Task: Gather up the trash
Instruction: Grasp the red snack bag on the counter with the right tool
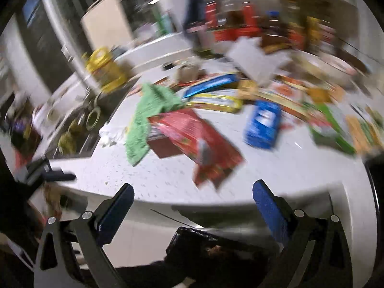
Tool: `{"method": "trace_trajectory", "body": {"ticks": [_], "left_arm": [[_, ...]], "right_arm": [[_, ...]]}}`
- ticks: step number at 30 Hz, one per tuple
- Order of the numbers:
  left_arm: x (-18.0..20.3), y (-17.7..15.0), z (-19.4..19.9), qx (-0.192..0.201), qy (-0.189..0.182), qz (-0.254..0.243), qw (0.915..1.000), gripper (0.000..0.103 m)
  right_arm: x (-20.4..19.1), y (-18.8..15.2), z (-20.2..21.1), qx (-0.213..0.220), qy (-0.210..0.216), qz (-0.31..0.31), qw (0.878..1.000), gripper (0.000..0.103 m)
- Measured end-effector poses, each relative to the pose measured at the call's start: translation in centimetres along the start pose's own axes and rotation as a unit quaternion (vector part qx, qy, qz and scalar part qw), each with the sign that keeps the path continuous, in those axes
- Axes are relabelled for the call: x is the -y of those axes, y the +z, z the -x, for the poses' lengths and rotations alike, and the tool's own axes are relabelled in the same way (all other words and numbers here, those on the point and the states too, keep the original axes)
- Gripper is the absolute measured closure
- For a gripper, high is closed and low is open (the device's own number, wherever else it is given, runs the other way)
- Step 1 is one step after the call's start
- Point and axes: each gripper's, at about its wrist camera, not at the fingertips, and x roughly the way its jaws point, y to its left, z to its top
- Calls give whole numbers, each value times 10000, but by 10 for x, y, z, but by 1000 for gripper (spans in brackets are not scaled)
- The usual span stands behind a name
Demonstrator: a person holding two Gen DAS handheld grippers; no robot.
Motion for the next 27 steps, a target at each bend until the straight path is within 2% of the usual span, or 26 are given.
{"method": "trace_trajectory", "body": {"ticks": [5,11,14,15,17,18,22,26,27], "left_arm": [[-27,-8,-1,-119,362,598,9975,13],[-32,-22,9,-200,458,905,9946,13],[-36,-26,6,-276,490,1014,9933,13],[-37,-27,5,-292,506,1041,9928,13],[-41,-28,3,-331,517,1096,9921,13],[-43,-28,1,-350,527,1126,9916,13],[-53,-23,-7,-328,414,1243,9908,13],[-66,-8,-24,-279,218,1288,9910,13],[-68,-1,-29,-216,134,1219,9922,13]], "right_arm": [[-1,29,-44,-329,-77,461,9984,5],[3,38,-80,-770,-192,873,9930,5],[2,40,-94,-847,-275,1080,9901,6],[2,40,-98,-884,-230,1127,9894,10],[3,41,-106,-1026,-225,1102,9883,53],[6,40,-107,-1068,-189,990,9892,56],[5,36,-83,-773,-135,839,9934,65],[5,36,-59,-546,-127,601,9966,65],[8,36,-45,-374,-99,422,9984,65]]}}
